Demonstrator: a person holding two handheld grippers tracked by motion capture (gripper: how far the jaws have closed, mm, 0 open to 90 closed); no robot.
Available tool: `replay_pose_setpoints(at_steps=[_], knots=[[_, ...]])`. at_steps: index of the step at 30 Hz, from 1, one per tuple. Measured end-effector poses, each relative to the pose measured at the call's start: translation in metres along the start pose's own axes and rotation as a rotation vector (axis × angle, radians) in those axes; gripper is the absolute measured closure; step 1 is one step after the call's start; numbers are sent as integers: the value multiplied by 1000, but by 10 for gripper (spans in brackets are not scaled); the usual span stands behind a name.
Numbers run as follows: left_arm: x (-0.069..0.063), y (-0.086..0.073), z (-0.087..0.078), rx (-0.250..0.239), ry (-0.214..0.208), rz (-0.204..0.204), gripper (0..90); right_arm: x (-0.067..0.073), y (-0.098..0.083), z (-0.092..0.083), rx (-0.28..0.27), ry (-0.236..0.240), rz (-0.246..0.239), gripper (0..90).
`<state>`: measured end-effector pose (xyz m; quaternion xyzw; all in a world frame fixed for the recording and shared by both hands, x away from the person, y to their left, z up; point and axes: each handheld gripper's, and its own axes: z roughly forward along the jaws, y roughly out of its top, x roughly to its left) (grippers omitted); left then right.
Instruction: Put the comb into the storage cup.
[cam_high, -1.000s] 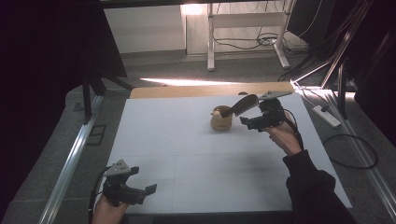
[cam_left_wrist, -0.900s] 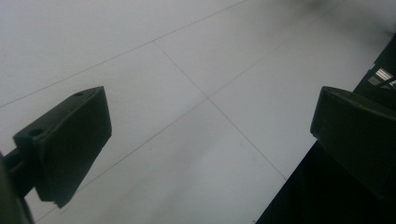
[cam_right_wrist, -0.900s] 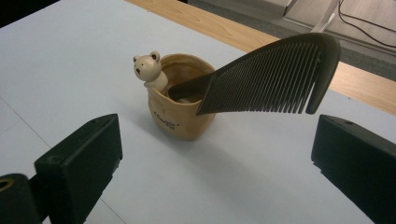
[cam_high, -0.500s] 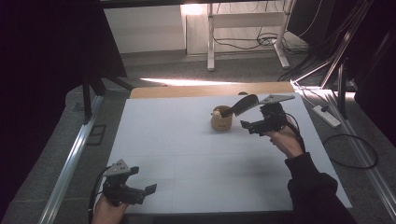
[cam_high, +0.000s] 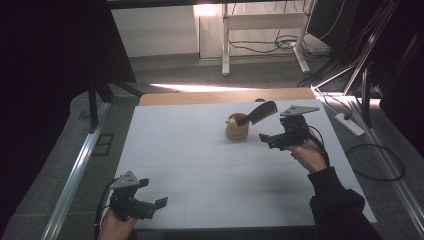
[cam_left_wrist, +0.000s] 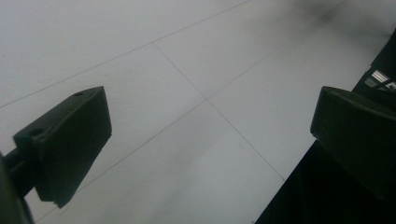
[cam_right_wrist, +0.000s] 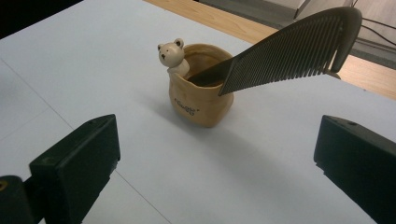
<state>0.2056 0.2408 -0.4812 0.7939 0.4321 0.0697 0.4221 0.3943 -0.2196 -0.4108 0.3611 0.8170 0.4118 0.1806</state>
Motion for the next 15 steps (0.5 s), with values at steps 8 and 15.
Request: replay_pose_setpoints(at_steps=[8, 15], knots=[[0, 0, 0, -2, -1, -4, 0, 4, -8, -5, 6, 5, -11, 10], [0, 0, 0, -2, -1, -3, 0, 3, -14, -14, -6, 7, -2, 10]])
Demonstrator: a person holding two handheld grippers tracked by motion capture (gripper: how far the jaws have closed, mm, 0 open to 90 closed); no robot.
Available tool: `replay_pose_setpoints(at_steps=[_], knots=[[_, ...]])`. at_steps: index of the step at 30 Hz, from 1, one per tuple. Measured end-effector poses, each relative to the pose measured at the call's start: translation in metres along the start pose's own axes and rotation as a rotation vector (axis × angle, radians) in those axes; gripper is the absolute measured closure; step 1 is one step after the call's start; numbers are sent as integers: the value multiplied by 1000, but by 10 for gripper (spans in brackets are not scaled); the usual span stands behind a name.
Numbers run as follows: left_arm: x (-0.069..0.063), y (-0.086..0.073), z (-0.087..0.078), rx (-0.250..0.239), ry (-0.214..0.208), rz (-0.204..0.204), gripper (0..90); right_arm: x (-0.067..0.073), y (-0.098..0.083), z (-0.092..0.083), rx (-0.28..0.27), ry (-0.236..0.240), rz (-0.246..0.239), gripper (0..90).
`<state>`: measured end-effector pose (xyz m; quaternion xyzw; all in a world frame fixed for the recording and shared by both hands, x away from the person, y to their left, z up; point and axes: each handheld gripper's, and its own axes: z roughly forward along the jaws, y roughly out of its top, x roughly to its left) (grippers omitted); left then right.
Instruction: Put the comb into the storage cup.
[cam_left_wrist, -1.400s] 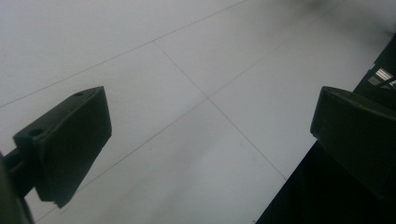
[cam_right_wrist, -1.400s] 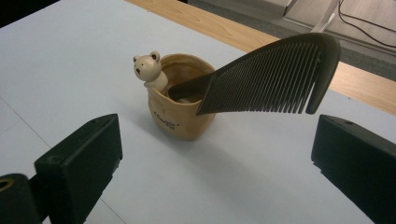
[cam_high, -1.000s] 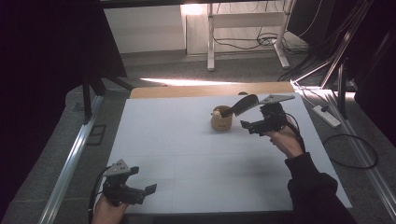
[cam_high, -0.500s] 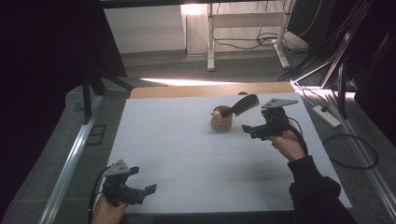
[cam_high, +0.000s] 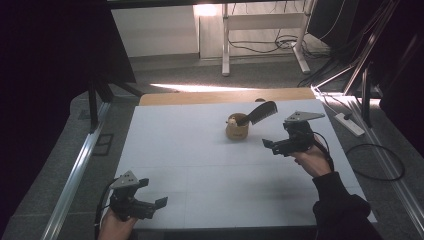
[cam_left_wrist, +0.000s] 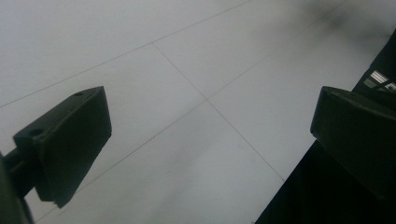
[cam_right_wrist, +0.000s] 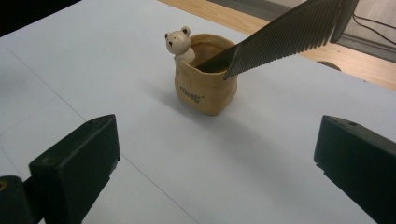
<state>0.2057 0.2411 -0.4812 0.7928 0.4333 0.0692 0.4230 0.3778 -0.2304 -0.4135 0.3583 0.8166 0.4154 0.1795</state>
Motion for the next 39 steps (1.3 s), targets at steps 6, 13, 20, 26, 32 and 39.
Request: replay_pose_setpoints(at_steps=[6, 13, 20, 26, 32, 39], knots=[[1, 0, -1, -8, 0, -12, 0, 1, -7, -5, -3, -3, 3, 0], [1, -1, -1, -12, 0, -9, 0, 2, -13, -11, 6, -11, 7, 0], [1, -1, -2, -16, -1, -13, 0, 6, -19, -19, 7, -7, -1, 0], [2, -1, -2, -22, -6, -18, 0, 9, -24, -23, 16, 0, -23, 0], [2, -1, -2, -25, -9, -21, 0, 12, -32, -29, 35, -6, -36, 0], [2, -1, -2, -27, -11, -25, 0, 13, -40, -38, 41, -10, -22, 0]])
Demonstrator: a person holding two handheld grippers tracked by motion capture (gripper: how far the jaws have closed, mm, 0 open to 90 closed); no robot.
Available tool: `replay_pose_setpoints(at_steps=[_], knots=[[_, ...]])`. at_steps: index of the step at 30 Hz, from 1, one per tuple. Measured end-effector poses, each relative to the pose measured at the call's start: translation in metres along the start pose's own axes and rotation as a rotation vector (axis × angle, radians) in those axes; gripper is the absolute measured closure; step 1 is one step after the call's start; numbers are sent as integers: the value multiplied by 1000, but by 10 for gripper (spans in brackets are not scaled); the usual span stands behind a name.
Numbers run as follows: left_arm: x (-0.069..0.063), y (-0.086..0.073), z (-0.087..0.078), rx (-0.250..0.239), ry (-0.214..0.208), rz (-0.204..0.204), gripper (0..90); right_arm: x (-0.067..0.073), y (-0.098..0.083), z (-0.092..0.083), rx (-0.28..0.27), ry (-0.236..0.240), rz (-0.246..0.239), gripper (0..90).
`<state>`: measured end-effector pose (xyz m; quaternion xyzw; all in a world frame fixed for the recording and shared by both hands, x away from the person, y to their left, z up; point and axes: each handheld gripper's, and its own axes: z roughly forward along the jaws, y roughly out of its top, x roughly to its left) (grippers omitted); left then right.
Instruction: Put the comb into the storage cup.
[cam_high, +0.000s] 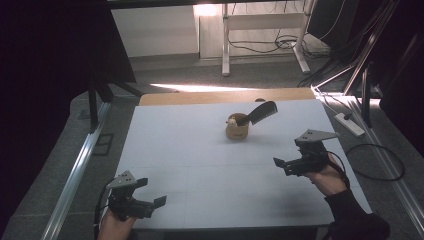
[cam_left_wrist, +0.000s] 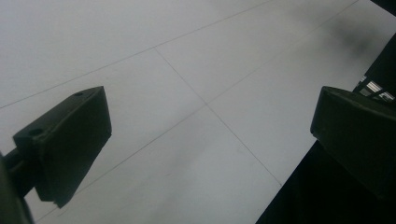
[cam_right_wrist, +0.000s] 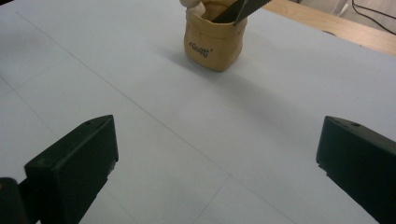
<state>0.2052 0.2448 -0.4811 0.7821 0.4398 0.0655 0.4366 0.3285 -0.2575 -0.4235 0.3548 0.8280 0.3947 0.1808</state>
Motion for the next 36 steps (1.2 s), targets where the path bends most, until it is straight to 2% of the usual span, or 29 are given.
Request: replay_pose_setpoints(at_steps=[28, 36], knots=[[0, 0, 0, -4, 3, -7, 0, 6, -36, -23, 50, -27, -1, 0], [1, 0, -1, -7, 2, -9, 0, 3, -47, -30, 64, -38, 12, 0]])
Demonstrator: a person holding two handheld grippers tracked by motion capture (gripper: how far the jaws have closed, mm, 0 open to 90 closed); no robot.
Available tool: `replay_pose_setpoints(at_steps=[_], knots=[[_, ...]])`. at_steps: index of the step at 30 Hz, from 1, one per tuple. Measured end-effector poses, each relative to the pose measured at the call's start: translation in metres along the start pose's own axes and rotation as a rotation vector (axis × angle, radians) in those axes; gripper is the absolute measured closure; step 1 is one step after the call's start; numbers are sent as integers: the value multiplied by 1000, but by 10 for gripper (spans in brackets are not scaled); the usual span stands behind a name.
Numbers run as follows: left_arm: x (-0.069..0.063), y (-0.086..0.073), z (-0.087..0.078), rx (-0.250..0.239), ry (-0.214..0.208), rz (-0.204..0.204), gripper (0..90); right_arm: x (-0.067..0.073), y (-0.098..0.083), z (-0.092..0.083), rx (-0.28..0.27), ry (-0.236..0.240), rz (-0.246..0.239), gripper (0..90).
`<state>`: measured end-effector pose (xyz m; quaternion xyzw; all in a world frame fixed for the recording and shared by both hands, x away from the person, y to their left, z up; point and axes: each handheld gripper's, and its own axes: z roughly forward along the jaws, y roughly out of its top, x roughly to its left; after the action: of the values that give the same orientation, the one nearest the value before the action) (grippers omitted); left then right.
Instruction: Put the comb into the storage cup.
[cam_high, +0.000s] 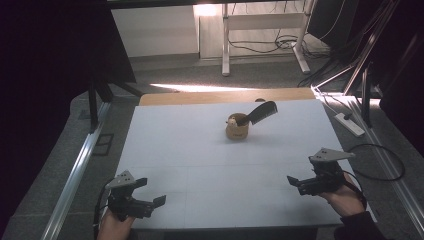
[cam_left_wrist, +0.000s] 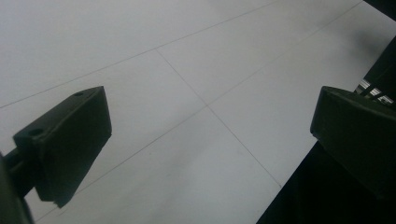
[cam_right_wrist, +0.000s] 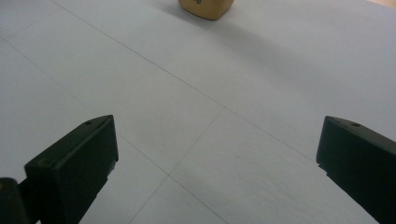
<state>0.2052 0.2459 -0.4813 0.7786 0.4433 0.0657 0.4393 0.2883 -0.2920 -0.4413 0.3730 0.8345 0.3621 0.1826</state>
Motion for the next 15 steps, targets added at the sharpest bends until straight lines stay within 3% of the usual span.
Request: replay_pose_setpoints(at_steps=[15], knots=[[0, 0, 0, 2, 2, 0, 0, -12, -24, -18, 16, -44, 47, 0]])
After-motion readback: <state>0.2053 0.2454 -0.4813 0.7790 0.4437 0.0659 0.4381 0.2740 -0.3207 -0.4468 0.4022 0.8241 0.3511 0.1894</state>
